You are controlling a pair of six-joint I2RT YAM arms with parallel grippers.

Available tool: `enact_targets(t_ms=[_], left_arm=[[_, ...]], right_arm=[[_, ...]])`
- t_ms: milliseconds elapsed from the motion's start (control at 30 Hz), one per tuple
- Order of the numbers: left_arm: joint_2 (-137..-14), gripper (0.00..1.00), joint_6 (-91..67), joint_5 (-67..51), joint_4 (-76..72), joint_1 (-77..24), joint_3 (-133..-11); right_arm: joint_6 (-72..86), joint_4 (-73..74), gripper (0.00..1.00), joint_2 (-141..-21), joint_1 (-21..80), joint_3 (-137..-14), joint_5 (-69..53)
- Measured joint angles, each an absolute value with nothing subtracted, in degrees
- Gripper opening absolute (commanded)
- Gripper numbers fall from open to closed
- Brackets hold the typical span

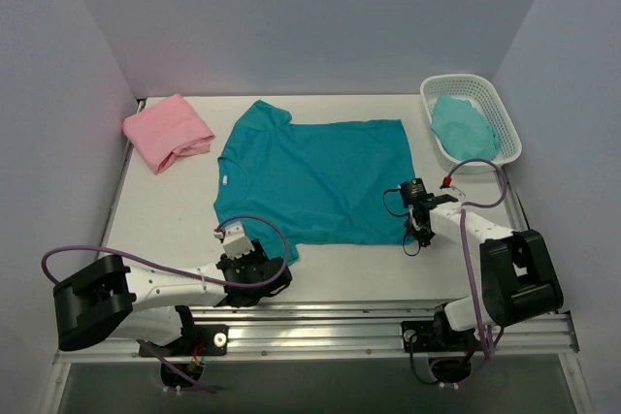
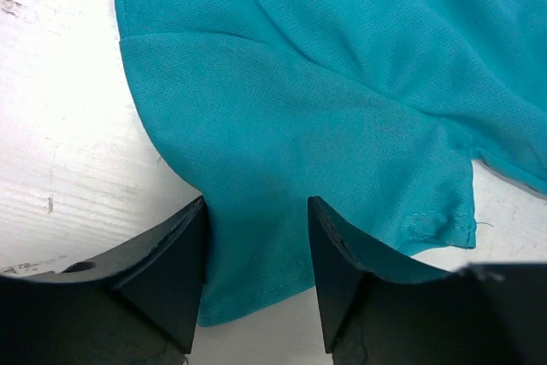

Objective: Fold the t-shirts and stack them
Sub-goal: Grap the side of the flattened tshirt closest away from the robot with both arms, then fold the flattened tshirt in 1/3 of the way

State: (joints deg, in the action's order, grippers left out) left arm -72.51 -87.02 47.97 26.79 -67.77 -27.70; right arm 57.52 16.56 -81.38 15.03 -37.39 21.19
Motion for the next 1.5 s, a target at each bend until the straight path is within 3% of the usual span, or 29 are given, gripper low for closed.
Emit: enact_targets(t_ms=[67,100,167,433,700,900,1300,1500], left_arm=[[-73.78,0.28,-87.66,48.1,26.33,-68.18,-28.05],[-74.32,0.12,-88.18,48.14,25.82,-68.49,-28.12],[-74.96,0.03,-88.73,47.94,25.19,-68.95,-28.14],[-72.93,0.02,-89.95,44.84,33.74,-71.35,-32.23],[-55.9,0.02,-89.08,45.12,47.42,-72.93,-39.29],[-52.42,0.02,-88.88,46.48,53.93,-72.29,-39.46],[-45.67,0.02,-88.99,47.42,57.98,-69.45,-37.74],[-41.28,0.02,-80.97,46.65,53.39,-60.99,-37.08]], right_arm=[[57.25,16.43,0.0,-81.38,15.03,-37.39,21.19],[57.1,16.36,0.0,-81.38,15.03,-37.39,21.19],[56.97,16.32,0.0,-81.38,15.03,-37.39,21.21],[56.93,17.1,0.0,-80.84,15.0,-37.39,21.1],[56.93,23.11,0.0,-74.98,15.0,-37.76,20.97],[56.95,25.21,0.0,-73.21,14.9,-39.64,21.87],[56.47,26.33,0.0,-73.3,11.53,-41.25,22.72],[55.61,25.47,0.0,-76.31,10.48,-43.88,21.63]])
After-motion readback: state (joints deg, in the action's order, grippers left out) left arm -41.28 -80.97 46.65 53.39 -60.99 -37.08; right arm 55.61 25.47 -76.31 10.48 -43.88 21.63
